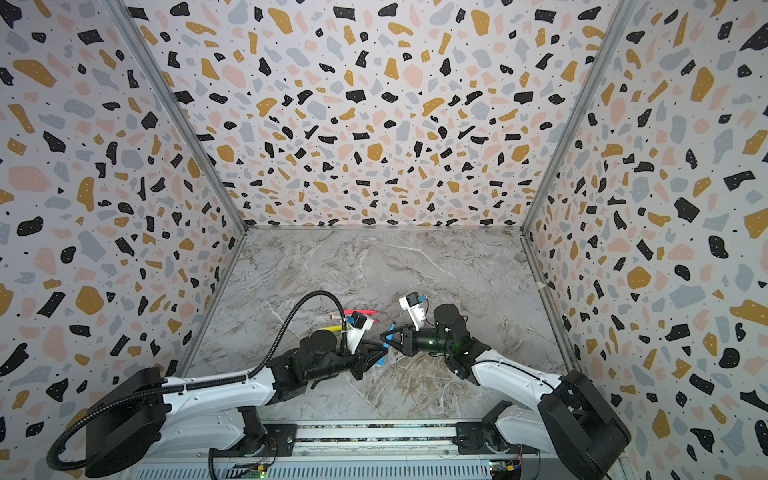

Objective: Insert the pens into the pen caps

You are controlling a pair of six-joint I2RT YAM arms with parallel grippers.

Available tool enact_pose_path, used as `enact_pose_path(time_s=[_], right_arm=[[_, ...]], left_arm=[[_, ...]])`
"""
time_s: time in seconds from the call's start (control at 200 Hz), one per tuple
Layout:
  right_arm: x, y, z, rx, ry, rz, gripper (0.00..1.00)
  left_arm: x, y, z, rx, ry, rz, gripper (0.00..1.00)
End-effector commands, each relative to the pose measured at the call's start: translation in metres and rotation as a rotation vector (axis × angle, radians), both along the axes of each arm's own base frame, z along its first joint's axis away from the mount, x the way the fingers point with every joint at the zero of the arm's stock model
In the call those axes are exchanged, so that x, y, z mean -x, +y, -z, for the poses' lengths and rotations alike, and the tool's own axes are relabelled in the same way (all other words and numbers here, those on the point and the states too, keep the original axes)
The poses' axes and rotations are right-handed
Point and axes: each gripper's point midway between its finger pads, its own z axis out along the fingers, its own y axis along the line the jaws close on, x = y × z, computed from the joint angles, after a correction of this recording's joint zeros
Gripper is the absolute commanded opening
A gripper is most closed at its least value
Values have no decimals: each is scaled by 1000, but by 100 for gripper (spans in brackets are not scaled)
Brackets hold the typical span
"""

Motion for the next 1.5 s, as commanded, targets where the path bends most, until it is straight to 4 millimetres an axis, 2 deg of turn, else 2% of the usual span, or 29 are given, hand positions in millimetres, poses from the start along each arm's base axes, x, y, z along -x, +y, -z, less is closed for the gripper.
enact_pose_path(time_s=[0.0,0.065,0.145,0.496,0.621,0.736,0.786,0.916,0.956,1.011,1.076,1.186,1.287,1.432,1.497], right_arm=[[-6,5,-21,-27,-73,1,7],[-6,5,-23,-26,-79,0,6],[-5,6,-24,-24,-83,-4,5],[-4,9,-33,-35,-102,-20,4],[-3,8,-33,-35,-104,-21,4],[-2,7,-33,-34,-105,-21,4],[-2,7,-33,-32,-105,-18,10],[-5,2,-34,-3,-117,19,43],[-9,-2,-33,16,-122,44,51],[-17,-11,-32,64,-136,101,67],[-28,-27,-32,128,-154,171,71],[-57,-61,-30,220,-155,293,72],[-84,-91,-17,312,-91,374,70],[-113,-118,4,473,-26,469,69],[-122,-124,11,549,-13,480,67]], left_arm=[[5,-8,-11,47,-9,44,22],[5,-9,-11,48,-8,47,27],[5,-9,-11,42,-9,49,29],[2,-16,-15,32,-10,59,27],[1,-17,-16,31,-12,53,21],[-3,-15,-18,29,-17,29,7],[-6,-13,-16,21,-15,7,1],[-12,-6,-11,-4,-15,-42,0],[-14,-3,-9,-15,-17,-60,0],[-16,2,-6,-26,-21,-84,0],[-16,8,-3,-30,-26,-98,0],[-13,14,-2,-22,-30,-104,0],[-8,16,-5,-9,-35,-88,0],[-5,24,-4,-7,-38,-97,0],[-4,30,-1,-12,-36,-111,0]])
